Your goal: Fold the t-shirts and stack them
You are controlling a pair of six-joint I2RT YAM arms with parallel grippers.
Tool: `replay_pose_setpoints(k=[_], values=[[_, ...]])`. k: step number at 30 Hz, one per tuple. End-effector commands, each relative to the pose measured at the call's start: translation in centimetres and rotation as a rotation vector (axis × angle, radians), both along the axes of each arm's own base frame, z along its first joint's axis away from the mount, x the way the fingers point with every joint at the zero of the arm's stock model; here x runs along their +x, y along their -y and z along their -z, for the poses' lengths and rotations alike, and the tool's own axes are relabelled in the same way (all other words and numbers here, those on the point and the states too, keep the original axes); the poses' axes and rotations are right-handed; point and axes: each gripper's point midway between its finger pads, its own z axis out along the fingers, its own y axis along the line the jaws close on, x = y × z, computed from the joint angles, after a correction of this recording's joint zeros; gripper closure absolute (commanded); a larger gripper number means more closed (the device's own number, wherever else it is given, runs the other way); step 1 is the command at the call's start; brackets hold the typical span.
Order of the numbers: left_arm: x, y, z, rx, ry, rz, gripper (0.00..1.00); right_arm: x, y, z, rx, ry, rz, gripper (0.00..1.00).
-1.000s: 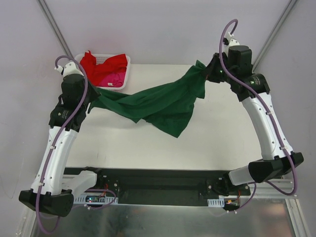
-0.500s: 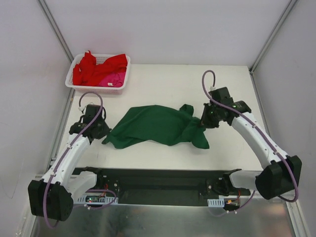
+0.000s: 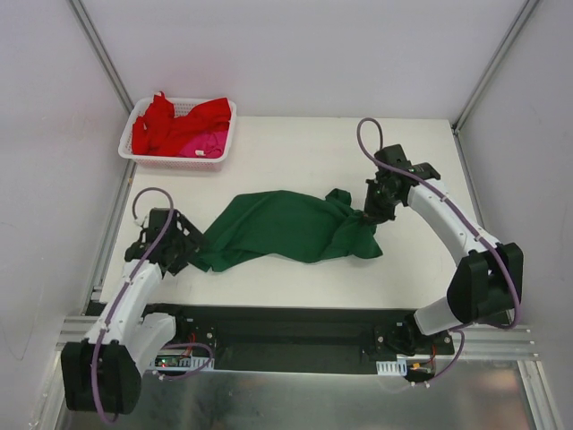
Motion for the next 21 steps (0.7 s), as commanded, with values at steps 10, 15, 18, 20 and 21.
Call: replay_pose_setpoints(k=[10,15,18,20,21], values=[[-0.1,-4.5,2.4,-0.1,-0.045,-0.288,0.37,-1.9,2.9,-0.7,-0.046,-0.009,0.018,0.99],[0.1,-4.5,4.0,-0.101,-0.026,-0.297,0.5,-1.7,2.6,-0.5,-0.035,-0.014,0.01,0.99],[0.6,-4.1,4.6,-0.134,-0.027,-0.294,0.55,-1.7,2.6,-0.4,-0.035,-0.018,0.006,0.99],[0.7,-4.6,5.1,-0.112,-0.035,-0.303,0.55,-1.7,2.6,-0.4,-0.034,-0.019,0.004,0.99],[0.9,-4.7,5.0,-0.104,-0.031,-0.306,0.56,-1.8,2.6,-0.4,-0.03,-0.02,0.008,0.99]])
